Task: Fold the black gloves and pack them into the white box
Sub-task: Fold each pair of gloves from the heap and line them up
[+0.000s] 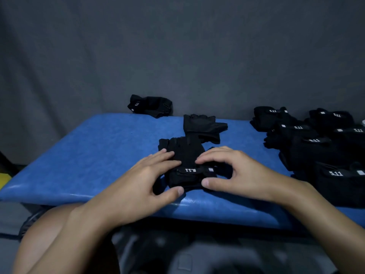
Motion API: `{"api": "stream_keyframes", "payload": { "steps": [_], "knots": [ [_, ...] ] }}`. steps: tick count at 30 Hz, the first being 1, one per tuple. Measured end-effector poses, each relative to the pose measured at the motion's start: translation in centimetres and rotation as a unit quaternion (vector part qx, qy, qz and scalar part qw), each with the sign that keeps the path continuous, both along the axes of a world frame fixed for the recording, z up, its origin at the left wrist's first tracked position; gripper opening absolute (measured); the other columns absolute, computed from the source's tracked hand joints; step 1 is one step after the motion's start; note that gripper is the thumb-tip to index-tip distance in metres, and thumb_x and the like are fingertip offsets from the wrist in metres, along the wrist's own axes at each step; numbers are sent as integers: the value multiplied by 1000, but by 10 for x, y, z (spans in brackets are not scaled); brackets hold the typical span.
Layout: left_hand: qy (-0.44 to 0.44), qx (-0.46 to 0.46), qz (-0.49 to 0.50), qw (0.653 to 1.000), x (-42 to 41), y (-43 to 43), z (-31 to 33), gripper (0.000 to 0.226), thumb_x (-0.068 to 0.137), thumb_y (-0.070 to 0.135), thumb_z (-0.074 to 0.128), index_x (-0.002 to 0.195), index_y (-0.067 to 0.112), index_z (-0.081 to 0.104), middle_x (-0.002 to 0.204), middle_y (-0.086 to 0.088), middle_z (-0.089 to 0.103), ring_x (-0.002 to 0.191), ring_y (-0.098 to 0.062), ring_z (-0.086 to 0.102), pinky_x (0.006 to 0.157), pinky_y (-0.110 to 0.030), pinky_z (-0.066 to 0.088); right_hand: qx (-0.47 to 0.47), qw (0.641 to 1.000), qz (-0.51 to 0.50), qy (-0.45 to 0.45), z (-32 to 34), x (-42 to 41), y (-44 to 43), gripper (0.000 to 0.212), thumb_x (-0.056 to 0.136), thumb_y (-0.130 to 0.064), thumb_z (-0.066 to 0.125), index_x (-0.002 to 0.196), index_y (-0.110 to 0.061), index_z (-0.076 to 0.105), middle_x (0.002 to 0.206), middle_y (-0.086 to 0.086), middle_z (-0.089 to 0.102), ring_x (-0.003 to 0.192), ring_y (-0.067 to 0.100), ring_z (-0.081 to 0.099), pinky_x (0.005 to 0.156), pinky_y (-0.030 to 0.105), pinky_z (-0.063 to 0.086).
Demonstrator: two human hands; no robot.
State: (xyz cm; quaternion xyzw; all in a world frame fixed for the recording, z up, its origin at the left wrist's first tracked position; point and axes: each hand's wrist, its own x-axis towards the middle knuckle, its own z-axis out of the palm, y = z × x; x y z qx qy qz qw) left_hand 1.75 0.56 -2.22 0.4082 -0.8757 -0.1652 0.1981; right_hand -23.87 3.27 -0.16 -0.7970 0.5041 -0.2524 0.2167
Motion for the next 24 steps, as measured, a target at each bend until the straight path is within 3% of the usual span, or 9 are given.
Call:
{"api": "stream_keyframes", "payload": {
  "steps": [7, 10, 13, 17, 24],
  "knots": [
    [65, -25, -17, 997, -4, 1, -1, 64, 83, 66, 46, 137, 33, 56, 149, 24, 42, 141, 15, 22, 118, -20, 24, -22, 998, -19, -47, 2, 1, 2, 30, 82, -23, 78, 110, -28, 70, 107, -17, 66, 110, 2, 58, 100, 27, 44],
    [93, -50, -24, 994, -6, 3, 1, 53, 87, 57, 51, 131, 28, 62, 136, 23, 53, 131, 11, 40, 111, -16, 33, -36, 996, -24, -79, 3, 0, 3, 22, 84, -21, 75, 104, -29, 71, 102, -17, 69, 104, 4, 62, 96, 28, 47],
    [96, -70, -37, 992, -7, 6, 5, 46, 91, 51, 53, 127, 24, 63, 121, 22, 60, 117, 1, 55, 100, -24, 44, -55, 994, -32, -93, 4, 1, 6, 17, 86, -23, 73, 97, -34, 70, 98, -19, 69, 101, 3, 64, 95, 28, 48],
    [123, -78, -43, 988, -8, 8, 8, 38, 91, 45, 56, 121, 23, 65, 110, 18, 63, 107, -4, 61, 89, -26, 48, -73, 991, -34, -105, 5, 4, 9, 15, 86, -21, 73, 95, -33, 71, 96, -19, 70, 100, 3, 65, 94, 28, 49],
    [101, -72, -55, 991, -6, 8, 6, 37, 86, 46, 62, 115, 24, 67, 110, 21, 60, 108, -5, 60, 92, -27, 48, -73, 994, -18, -78, 2, 4, 9, 16, 84, -19, 76, 98, -26, 73, 97, -12, 69, 99, 9, 64, 91, 33, 49]
  ]
}}
